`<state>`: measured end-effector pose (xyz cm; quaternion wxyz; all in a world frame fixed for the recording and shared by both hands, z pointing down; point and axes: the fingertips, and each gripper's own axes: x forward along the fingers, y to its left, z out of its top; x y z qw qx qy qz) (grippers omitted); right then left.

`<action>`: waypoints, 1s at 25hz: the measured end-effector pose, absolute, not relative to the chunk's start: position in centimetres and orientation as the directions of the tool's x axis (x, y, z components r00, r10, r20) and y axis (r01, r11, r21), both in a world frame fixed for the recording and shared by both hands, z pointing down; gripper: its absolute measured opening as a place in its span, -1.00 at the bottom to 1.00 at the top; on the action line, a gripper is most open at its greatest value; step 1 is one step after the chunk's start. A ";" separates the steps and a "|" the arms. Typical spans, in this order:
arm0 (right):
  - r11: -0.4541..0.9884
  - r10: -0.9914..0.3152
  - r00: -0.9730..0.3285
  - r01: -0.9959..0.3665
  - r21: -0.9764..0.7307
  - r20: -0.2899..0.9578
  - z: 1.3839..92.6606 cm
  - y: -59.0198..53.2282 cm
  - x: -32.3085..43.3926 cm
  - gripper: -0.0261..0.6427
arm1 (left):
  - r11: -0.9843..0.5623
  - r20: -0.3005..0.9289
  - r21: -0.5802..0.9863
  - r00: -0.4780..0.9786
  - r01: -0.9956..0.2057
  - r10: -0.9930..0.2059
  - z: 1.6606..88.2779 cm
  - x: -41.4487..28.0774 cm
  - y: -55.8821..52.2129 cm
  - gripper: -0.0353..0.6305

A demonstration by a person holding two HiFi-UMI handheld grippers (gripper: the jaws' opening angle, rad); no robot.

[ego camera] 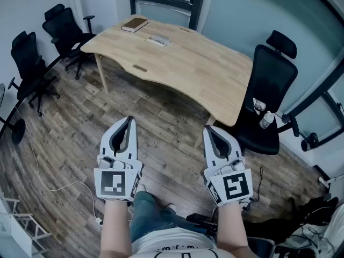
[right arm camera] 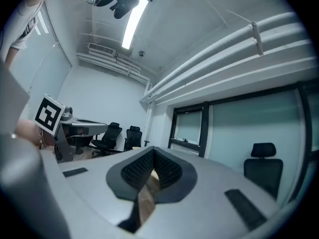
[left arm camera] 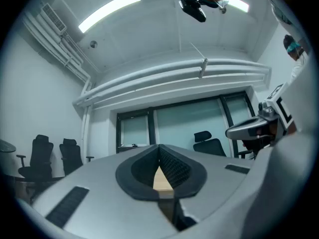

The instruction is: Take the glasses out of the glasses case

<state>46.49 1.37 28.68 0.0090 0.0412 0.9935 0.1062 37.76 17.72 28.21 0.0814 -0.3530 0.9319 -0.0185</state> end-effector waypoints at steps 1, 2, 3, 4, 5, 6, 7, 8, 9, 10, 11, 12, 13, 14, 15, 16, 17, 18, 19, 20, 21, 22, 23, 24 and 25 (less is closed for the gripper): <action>0.975 0.083 -0.996 0.079 0.208 -0.012 28.7 1.4 47.2 -0.89 | 0.750 -0.137 -0.097 -0.738 -0.654 -0.661 28.2 38.5 17.8 -0.85; 0.976 0.083 -0.996 0.079 0.205 -0.014 28.7 1.5 47.8 -0.89 | 0.750 -0.135 -0.101 -0.738 -0.654 -0.661 28.2 39.2 17.9 -0.85; 0.976 0.084 -0.996 0.079 0.203 -0.017 28.7 1.5 48.4 -0.89 | 0.750 -0.135 -0.105 -0.738 -0.653 -0.661 28.2 39.8 18.0 -0.85; 0.976 0.086 -0.996 0.081 0.201 -0.020 28.7 1.6 48.8 -0.89 | 0.751 -0.135 -0.108 -0.738 -0.652 -0.661 28.2 40.3 18.0 -0.85; 0.976 0.090 -0.996 0.083 0.201 -0.024 28.7 1.7 49.0 -0.89 | 0.752 -0.137 -0.110 -0.739 -0.650 -0.659 28.2 40.6 18.1 -0.85; 0.976 0.094 -0.995 0.087 0.201 -0.027 28.7 1.8 49.1 -0.89 | 0.753 -0.139 -0.111 -0.740 -0.648 -0.658 28.1 40.7 18.2 -0.85; 0.975 0.099 -0.995 0.091 0.201 -0.030 28.6 1.9 49.1 -0.89 | 0.755 -0.141 -0.112 -0.742 -0.646 -0.656 28.0 40.7 18.2 -0.85; 0.975 0.103 -0.994 0.094 0.203 -0.033 28.6 1.9 48.9 -0.89 | 0.757 -0.143 -0.112 -0.744 -0.643 -0.653 28.0 40.5 18.3 -0.85; 0.974 0.107 -0.994 0.097 0.206 -0.034 28.6 1.9 48.6 -0.89 | 0.760 -0.145 -0.111 -0.746 -0.640 -0.650 28.0 40.2 18.3 -0.85; 0.973 0.108 -0.994 0.098 0.208 -0.036 28.6 1.9 48.2 -0.89 | 0.763 -0.148 -0.111 -0.748 -0.637 -0.647 28.0 39.8 18.3 -0.85; 0.973 0.107 -0.994 0.096 0.209 -0.039 28.7 1.8 47.7 -0.89 | 0.764 -0.151 -0.112 -0.749 -0.636 -0.645 28.0 39.2 18.3 -0.85; 0.974 0.104 -0.994 0.093 0.206 -0.044 28.8 1.6 47.0 -0.89 | 0.763 -0.152 -0.112 -0.748 -0.636 -0.646 28.1 38.5 18.2 -0.85; 0.976 0.101 -0.994 0.090 0.200 -0.049 28.8 1.5 46.2 -0.89 | 0.761 -0.152 -0.113 -0.746 -0.639 -0.649 28.2 37.7 18.1 -0.85; 0.977 0.100 -0.994 0.089 0.193 -0.051 28.9 1.3 45.2 -0.89 | 0.758 -0.151 -0.114 -0.743 -0.642 -0.652 28.4 36.7 18.0 -0.85; 0.978 0.099 -0.994 0.088 0.189 -0.051 29.1 1.2 44.1 -0.89 | 0.756 -0.150 -0.114 -0.741 -0.645 -0.655 28.6 35.6 17.9 -0.85; 0.978 0.097 -0.994 0.087 0.188 -0.048 29.2 1.1 42.8 -0.89 | 0.754 -0.149 -0.113 -0.739 -0.647 -0.657 28.7 34.3 17.8 -0.85; 0.978 0.094 -0.995 0.084 0.190 -0.043 29.3 1.1 41.3 -0.89 | 0.753 -0.148 -0.111 -0.738 -0.649 -0.658 28.9 32.8 17.8 -0.85; 0.978 0.089 -0.995 0.080 0.193 -0.039 29.4 1.0 39.6 -0.89 | 0.751 -0.147 -0.109 -0.737 -0.651 -0.660 29.0 31.0 17.7 -0.85; 0.978 0.086 -0.996 0.077 0.195 -0.036 29.4 1.0 37.8 -0.89 | 0.749 -0.146 -0.107 -0.734 -0.654 -0.663 29.1 29.1 17.6 -0.85; 0.977 0.084 -0.996 0.075 0.200 -0.034 29.4 1.0 35.9 -0.89 | 0.745 -0.145 -0.106 -0.731 -0.658 -0.667 29.1 27.1 17.5 -0.85; 0.976 0.082 -0.996 0.074 0.206 -0.032 29.4 1.1 33.9 -0.89 | 0.741 -0.145 -0.105 -0.727 -0.663 -0.671 29.1 25.0 17.4 -0.85; 0.974 0.080 -0.996 0.072 0.214 -0.029 29.4 1.1 31.9 -0.89 | 0.736 -0.145 -0.103 -0.722 -0.669 -0.676 29.1 22.9 17.2 -0.85; 0.973 0.077 -0.997 0.069 0.221 -0.026 29.3 1.1 29.8 -0.89 | 0.731 -0.145 -0.101 -0.717 -0.675 -0.682 29.0 20.7 16.9 -0.85; 0.972 0.073 -0.997 0.065 0.227 -0.024 29.3 1.0 27.7 -0.89 | 0.726 -0.145 -0.101 -0.712 -0.680 -0.687 29.0 18.5 16.6 -0.85; 0.971 0.067 -0.997 0.060 0.231 -0.024 29.3 0.9 25.7 -0.89 | 0.720 -0.144 -0.104 -0.706 -0.686 -0.693 29.0 16.3 16.2 -0.85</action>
